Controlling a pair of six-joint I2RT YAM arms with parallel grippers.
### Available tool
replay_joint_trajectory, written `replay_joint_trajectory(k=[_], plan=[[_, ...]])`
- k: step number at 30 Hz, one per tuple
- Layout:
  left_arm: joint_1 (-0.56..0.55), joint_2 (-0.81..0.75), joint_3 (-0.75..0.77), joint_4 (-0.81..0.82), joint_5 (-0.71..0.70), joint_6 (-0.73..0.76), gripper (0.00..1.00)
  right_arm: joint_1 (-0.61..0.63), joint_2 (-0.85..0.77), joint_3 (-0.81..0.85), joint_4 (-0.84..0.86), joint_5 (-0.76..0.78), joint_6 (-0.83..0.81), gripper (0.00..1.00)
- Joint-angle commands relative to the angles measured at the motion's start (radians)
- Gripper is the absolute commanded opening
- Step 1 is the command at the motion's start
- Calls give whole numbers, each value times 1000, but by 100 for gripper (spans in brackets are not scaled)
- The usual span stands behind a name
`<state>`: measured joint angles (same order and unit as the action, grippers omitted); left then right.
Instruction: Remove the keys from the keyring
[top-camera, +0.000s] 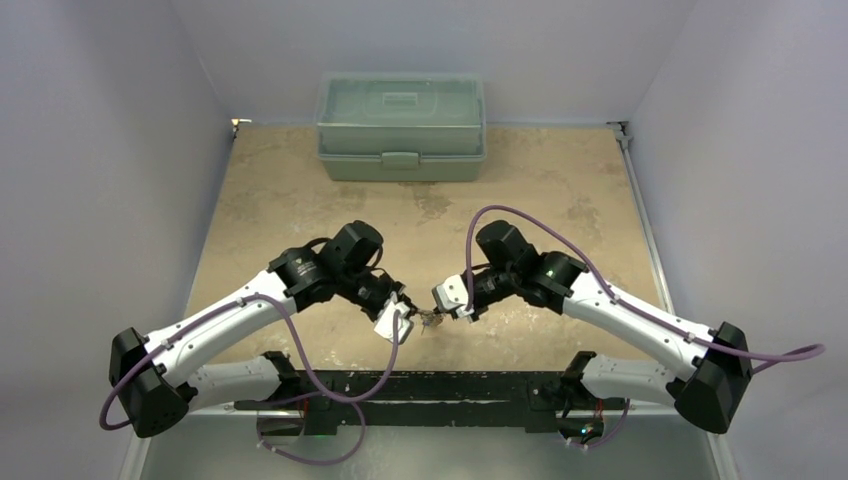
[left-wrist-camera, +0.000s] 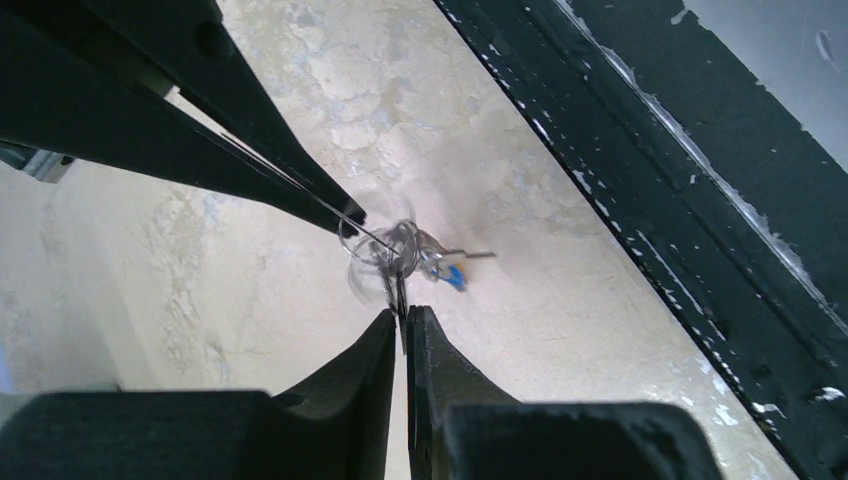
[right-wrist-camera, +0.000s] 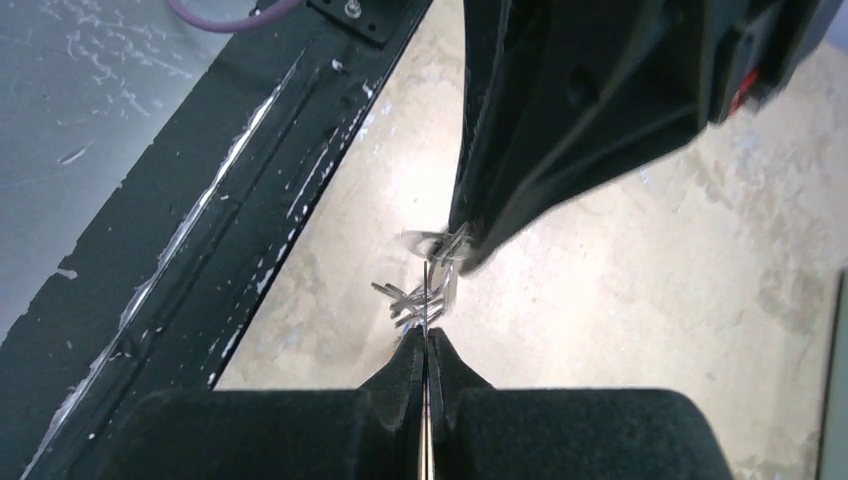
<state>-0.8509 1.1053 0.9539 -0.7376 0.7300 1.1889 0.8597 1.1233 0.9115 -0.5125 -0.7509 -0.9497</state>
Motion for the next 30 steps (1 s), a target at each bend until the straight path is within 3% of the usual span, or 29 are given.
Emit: replay_joint_trajectory(k=[1, 11, 21, 22, 27, 30], plan=[[4, -2, 33, -72, 12, 1, 0, -17, 2, -9, -24, -2, 12, 0], [5, 13, 23, -78, -13, -9, 0, -63, 37, -19, 1, -43, 35, 0], [5, -33, -113, 160, 2, -165, 0, -82, 59, 24, -34, -84, 20, 0], [5, -41, -130, 183, 4, -171, 2, -82, 58, 27, -40, -80, 17, 0], [5, -65, -205, 329, -16, -262, 35, -82, 51, 33, -44, -76, 19, 0], [5, -92, -259, 423, -14, -336, 45, -82, 50, 39, -37, -75, 38, 0]])
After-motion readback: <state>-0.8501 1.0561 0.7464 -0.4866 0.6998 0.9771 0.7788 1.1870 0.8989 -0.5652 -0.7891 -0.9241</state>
